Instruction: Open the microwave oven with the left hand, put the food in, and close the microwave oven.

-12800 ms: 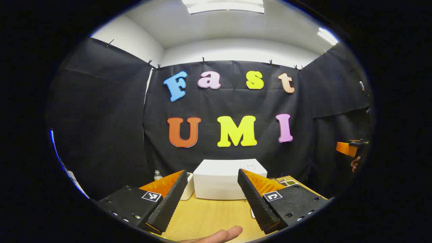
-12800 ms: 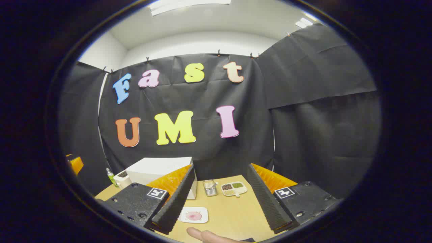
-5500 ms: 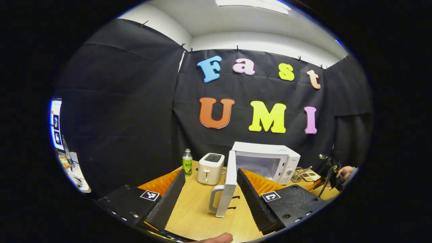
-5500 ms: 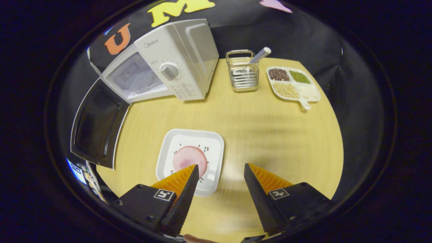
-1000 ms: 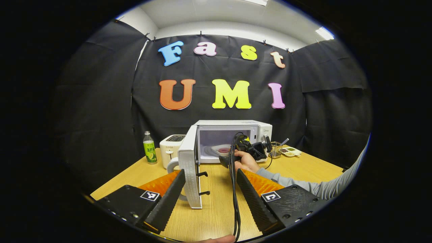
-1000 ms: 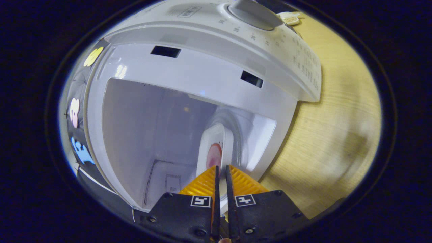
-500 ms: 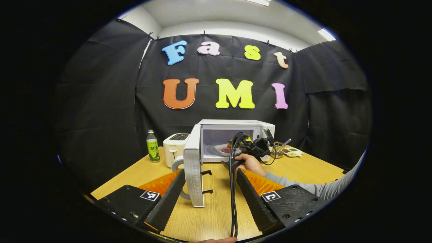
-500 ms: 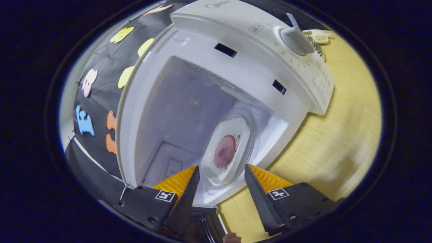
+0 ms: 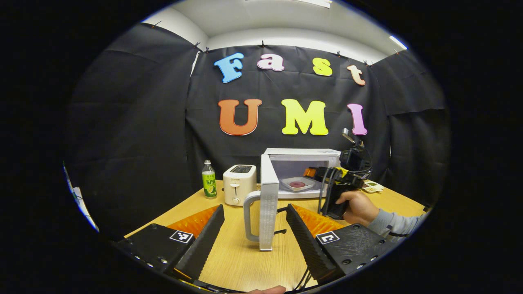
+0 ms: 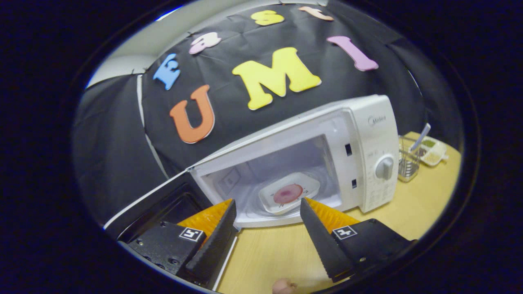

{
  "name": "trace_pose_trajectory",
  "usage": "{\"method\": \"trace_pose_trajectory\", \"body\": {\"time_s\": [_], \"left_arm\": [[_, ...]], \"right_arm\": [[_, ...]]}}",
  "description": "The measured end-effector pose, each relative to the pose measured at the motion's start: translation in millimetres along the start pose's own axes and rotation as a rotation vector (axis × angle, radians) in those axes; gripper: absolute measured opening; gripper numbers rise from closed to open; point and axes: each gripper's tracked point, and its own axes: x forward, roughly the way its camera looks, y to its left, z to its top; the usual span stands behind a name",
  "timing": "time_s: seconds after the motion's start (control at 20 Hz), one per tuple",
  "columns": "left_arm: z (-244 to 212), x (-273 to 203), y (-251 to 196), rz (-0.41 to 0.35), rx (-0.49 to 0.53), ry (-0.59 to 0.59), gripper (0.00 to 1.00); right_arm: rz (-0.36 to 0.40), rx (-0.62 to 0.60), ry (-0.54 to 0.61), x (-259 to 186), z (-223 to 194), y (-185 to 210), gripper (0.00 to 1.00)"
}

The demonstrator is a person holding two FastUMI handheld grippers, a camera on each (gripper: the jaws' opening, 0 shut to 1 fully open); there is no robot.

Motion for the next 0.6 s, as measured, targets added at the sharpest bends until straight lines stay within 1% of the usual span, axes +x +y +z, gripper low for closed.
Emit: {"method": "trace_pose_trajectory", "body": {"time_s": [0.05,0.15,0.25,0.3,0.35,0.4,0.45,0.5,0.55,0.6], "left_arm": [[0.4,0.6,5.2,0.011,0.002,-0.005,0.93],[-0.1,3.1,15.9,0.045,-0.003,-0.003,0.93],[-5.7,7.4,22.6,0.072,0.015,0.001,0.69],[-6.8,10.2,31.1,0.097,0.043,-0.006,0.74],[-9.4,14.9,36.7,0.104,0.060,-0.011,0.65],[-14.0,16.8,33.3,0.092,0.056,-0.003,0.59],[-16.9,19.5,30.9,0.075,0.036,-0.005,0.45],[-17.0,23.1,30.8,0.057,0.007,-0.015,0.52],[-14.9,28.5,31.3,0.044,-0.019,-0.035,0.19],[-17.1,33.5,33.9,0.045,-0.049,-0.050,0.33]], "right_arm": [[0.011,-0.044,-0.010,-15.7,7.3,1.6,1.00],[0.005,-0.110,-0.025,-48.0,20.1,-2.9,1.00],[-0.010,-0.168,-0.046,-80.3,35.6,-10.1,1.00],[-0.014,-0.197,-0.057,-96.2,43.2,-14.0,1.00],[-0.023,-0.226,-0.066,-112.0,49.0,-19.2,1.00],[-0.031,-0.248,-0.076,-127.2,54.5,-24.0,1.00],[-0.036,-0.268,-0.080,-143.7,59.8,-29.2,1.00],[-0.051,-0.284,-0.090,-157.4,65.0,-35.9,1.00],[-0.062,-0.299,-0.091,-172.9,68.7,-42.8,1.00],[-0.073,-0.310,-0.095,-186.5,72.3,-50.2,0.89]]}}
